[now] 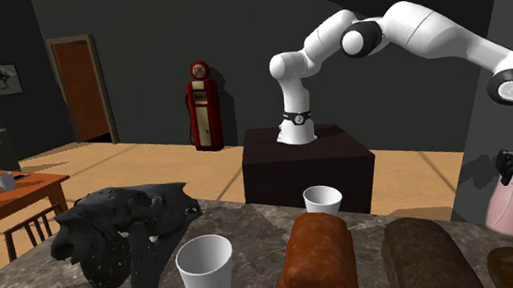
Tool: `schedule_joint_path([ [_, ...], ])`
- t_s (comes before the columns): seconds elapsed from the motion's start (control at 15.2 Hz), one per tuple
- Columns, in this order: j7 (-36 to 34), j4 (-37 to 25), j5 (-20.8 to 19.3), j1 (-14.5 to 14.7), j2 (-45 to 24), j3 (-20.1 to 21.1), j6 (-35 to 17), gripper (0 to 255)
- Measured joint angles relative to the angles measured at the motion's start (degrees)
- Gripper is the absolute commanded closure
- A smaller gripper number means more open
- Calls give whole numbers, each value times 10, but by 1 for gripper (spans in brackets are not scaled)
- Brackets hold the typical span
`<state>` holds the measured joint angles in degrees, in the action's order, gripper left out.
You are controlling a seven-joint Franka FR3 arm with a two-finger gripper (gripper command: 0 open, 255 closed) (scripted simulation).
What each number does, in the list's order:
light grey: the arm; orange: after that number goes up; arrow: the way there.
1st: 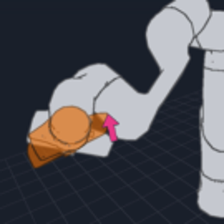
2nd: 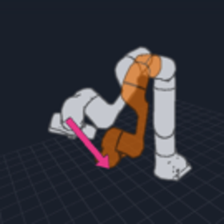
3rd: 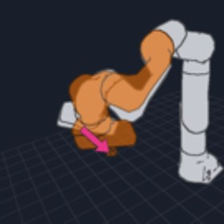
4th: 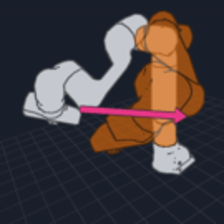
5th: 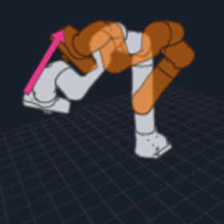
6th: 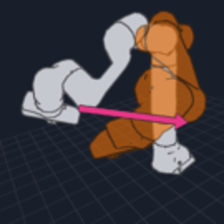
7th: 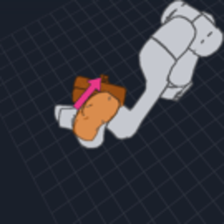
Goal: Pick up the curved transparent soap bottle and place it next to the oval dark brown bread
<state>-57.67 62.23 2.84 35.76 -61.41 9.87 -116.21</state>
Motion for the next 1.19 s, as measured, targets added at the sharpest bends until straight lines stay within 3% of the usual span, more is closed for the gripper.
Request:
schedule_joint_path([
  [0.26,0,0,0,0,-1,0,-1,255],
  [0.33,0,0,0,0,-1,0,-1,0],
  [0.73,0,0,0,0,-1,0,-1,0],
  [1.19,0,-17,1,-7,31,1,47,0],
])
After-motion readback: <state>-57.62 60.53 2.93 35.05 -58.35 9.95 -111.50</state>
